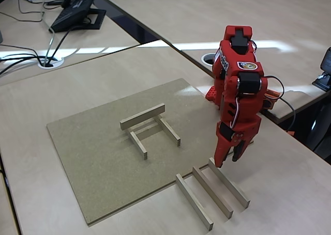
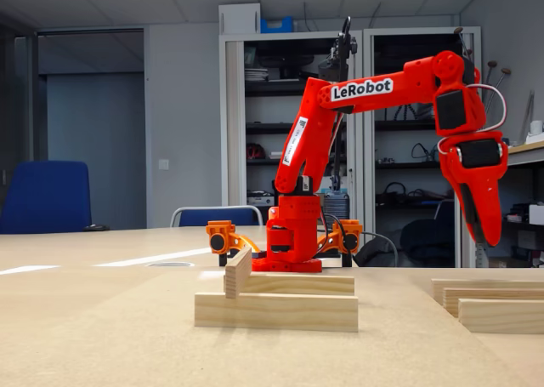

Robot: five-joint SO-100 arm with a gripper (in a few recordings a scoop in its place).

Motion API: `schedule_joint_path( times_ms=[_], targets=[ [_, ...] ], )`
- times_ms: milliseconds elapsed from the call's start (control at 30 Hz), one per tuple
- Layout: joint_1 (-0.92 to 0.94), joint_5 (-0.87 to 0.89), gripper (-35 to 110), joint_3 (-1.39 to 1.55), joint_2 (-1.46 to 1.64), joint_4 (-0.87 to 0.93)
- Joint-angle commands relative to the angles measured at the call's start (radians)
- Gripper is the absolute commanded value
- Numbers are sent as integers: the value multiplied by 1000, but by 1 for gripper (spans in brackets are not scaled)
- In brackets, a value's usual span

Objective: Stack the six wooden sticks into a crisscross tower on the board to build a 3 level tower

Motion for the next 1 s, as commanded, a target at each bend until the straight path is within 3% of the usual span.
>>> schedule_joint_path(
  times_ms=[0,967],
  targets=[
    [-26,11,21,0,5,11],
    [-20,-21,15,-40,-212,-144]
  ],
)
